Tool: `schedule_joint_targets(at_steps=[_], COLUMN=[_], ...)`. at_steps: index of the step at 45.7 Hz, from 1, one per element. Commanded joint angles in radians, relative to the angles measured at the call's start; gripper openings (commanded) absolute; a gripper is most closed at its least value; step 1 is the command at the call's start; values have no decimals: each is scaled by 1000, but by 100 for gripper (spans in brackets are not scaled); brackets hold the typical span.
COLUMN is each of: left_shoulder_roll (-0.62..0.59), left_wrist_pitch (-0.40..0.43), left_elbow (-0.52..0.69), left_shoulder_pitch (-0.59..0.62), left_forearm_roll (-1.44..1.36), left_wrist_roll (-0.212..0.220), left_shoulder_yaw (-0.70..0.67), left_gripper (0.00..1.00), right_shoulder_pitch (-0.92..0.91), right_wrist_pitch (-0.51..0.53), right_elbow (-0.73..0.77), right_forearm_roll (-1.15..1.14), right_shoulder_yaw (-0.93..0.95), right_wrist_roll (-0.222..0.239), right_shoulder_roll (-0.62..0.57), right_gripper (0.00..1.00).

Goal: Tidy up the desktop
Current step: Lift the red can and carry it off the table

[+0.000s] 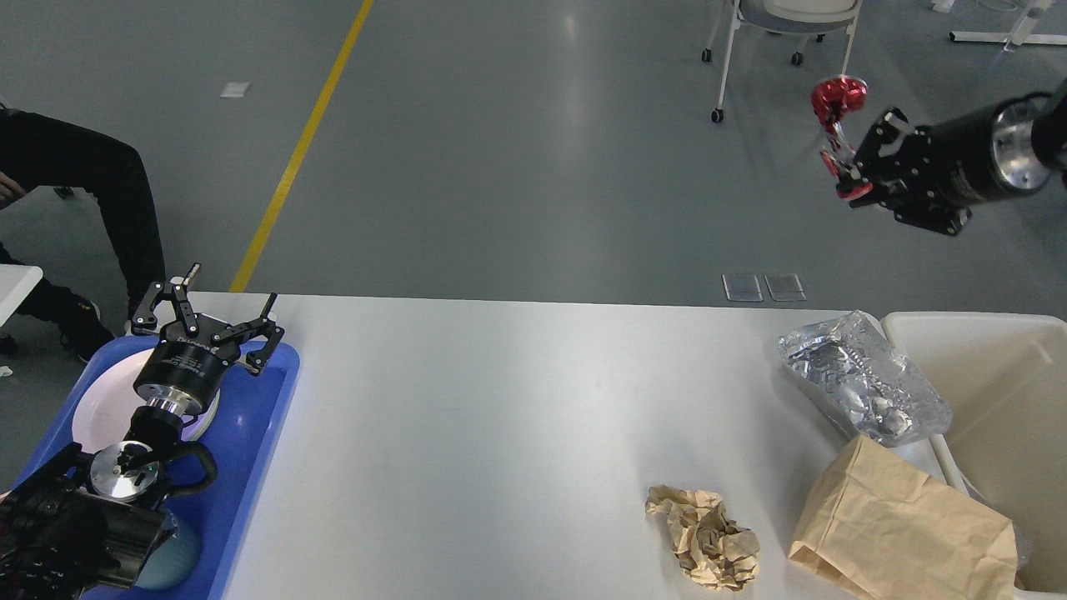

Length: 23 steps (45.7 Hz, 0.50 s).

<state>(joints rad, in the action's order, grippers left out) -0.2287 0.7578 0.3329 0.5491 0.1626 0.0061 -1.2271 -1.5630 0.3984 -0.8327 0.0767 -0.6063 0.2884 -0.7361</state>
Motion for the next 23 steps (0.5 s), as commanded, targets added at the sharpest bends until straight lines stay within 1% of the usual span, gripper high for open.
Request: schedule_joint_targets(at_steps=[1,6,8,10,14,15,19,20,21,22,23], left_shoulder_roll=[0,0,0,0,0,0,0,0,0,0,0], left_wrist_pitch=[0,0,0,0,0,0,0,0,0,0,0], left_elbow=[0,0,0,0,0,0,0,0,0,0,0], left_shoulder_pitch=[0,0,0,0,0,0,0,0,0,0,0], left_forearm_roll=[0,0,0,0,0,0,0,0,0,0,0], left_wrist_roll=[0,0,0,0,0,0,0,0,0,0,0], left_shoulder_yaw=[0,0,0,0,0,1,0,1,0,0,0], left_gripper=[96,96,96,96,96,96,96,96,96,96,96], right_shoulder_pitch=[217,394,458,517,612,630,685,701,710,718,722], right_wrist_pitch=[-170,-311,-352,-377,-386,-386,-388,-389,-389,-391,-391], right_elbow=[128,193,213,233,291,308,383,412,431,447,463], right_forearm_roll=[8,9,9,9,9,9,9,9,9,9,9], right_shoulder_yaw=[8,20,33,48,80,88,103,103,103,103,105], right_wrist_roll=[0,-2,-2,-2,-2,-2,-3,-5,-6,-6,-6], right_shoulder_roll=[0,9,10,23,66,76,122,139,150,159,168], right_gripper=[0,0,0,0,0,4,56,76,91,100,100])
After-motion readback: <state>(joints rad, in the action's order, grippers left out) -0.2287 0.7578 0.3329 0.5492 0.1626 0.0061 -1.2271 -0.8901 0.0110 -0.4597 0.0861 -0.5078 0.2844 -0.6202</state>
